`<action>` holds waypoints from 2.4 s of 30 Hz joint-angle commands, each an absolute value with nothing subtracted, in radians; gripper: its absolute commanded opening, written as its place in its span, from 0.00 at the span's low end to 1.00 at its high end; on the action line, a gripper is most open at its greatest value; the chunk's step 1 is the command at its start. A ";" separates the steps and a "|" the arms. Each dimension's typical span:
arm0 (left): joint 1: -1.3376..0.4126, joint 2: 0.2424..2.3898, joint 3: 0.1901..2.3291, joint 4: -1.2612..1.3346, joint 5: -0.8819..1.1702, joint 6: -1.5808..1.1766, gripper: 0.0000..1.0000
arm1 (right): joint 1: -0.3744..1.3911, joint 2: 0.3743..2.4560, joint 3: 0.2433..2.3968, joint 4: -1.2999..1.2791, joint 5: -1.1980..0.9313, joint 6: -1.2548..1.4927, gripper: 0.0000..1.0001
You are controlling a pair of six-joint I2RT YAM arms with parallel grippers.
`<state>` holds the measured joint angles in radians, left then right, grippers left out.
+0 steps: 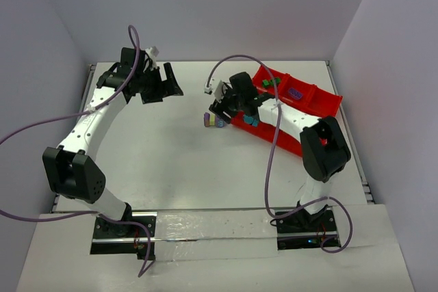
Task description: Sort the legos into containers by color
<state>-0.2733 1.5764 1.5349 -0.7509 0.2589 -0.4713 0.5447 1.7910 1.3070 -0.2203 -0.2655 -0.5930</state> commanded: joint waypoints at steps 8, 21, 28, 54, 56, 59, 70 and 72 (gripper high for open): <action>-0.277 1.535 1.533 -0.719 0.261 -0.470 0.94 | 0.570 1.930 1.446 -0.395 -0.264 -0.761 0.72; -0.276 1.544 1.541 -0.725 0.254 -0.470 0.94 | 0.574 1.992 1.469 -0.381 -0.284 -0.739 0.58; -0.278 1.541 1.543 -0.733 0.246 -0.473 0.94 | 0.578 2.005 1.496 -0.377 -0.284 -0.727 0.40; -0.278 1.376 1.310 -0.440 0.614 -0.431 0.93 | 0.550 1.564 1.389 -0.408 -0.594 -0.444 0.00; -0.278 1.344 1.300 -0.445 0.673 -0.399 0.93 | 0.524 1.539 1.393 -0.435 -0.677 -0.401 0.00; -0.278 1.282 1.260 -0.405 0.750 -0.355 0.93 | 0.500 1.486 1.372 -0.453 -0.796 -0.360 0.00; -0.278 1.274 1.280 -0.450 0.966 -0.189 0.93 | 0.487 1.431 1.452 -0.586 -0.859 -0.200 0.00; -0.278 1.272 1.286 -0.440 0.983 -0.193 0.93 | 0.473 1.479 1.518 -0.677 -0.942 -0.219 0.00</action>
<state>-0.2779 1.2742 1.2587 -0.4816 0.8837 -0.2448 0.4934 1.4509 1.3973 -0.5491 -0.8149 -0.2786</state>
